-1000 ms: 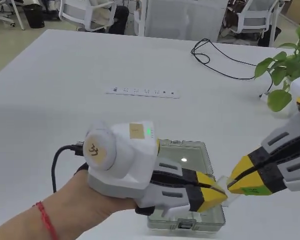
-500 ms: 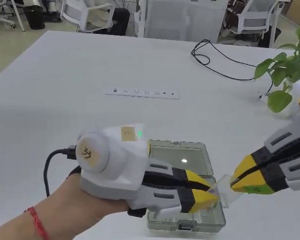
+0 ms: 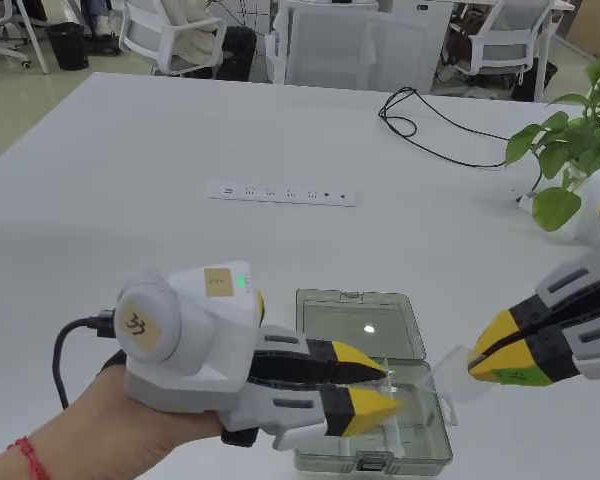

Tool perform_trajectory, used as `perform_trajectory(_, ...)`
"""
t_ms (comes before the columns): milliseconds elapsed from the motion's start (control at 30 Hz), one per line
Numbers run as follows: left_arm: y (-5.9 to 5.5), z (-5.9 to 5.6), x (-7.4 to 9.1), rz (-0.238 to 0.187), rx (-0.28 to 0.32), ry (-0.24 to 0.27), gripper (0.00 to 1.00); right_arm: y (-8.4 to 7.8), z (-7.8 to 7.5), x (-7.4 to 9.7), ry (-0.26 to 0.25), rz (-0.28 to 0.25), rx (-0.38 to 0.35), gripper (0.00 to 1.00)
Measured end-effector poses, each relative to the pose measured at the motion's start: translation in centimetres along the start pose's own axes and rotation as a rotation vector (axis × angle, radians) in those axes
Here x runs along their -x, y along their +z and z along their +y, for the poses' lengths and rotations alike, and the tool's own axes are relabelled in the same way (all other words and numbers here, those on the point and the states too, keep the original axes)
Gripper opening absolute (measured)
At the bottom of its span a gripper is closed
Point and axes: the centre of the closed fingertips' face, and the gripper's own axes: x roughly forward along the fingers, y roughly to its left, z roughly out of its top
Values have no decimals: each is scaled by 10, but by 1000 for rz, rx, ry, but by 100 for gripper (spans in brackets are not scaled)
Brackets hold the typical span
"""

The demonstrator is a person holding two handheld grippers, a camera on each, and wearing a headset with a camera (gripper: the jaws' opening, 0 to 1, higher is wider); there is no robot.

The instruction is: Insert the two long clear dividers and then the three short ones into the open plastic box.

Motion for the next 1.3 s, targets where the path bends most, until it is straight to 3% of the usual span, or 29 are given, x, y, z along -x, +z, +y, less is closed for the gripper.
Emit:
perform_trajectory(367,-9,13,14,9,5,68,39,-12,-14,-3,-28,31,-11,3)
perform_trajectory(833,-31,29,32,37,7,137,73,-26,-35,-11,-63,81,-8,3)
perform_trajectory(1000,-41,32,35,53,19,140,80,-34,-40,-17,-65,116,3,3)
perform_trajectory(1133,-51,33,36,70,26,143,93,-45,-45,-26,-72,169,28,3)
perform_trajectory(1300,-57,32,38,71,44,142,100,-58,-50,-40,-71,229,64,3)
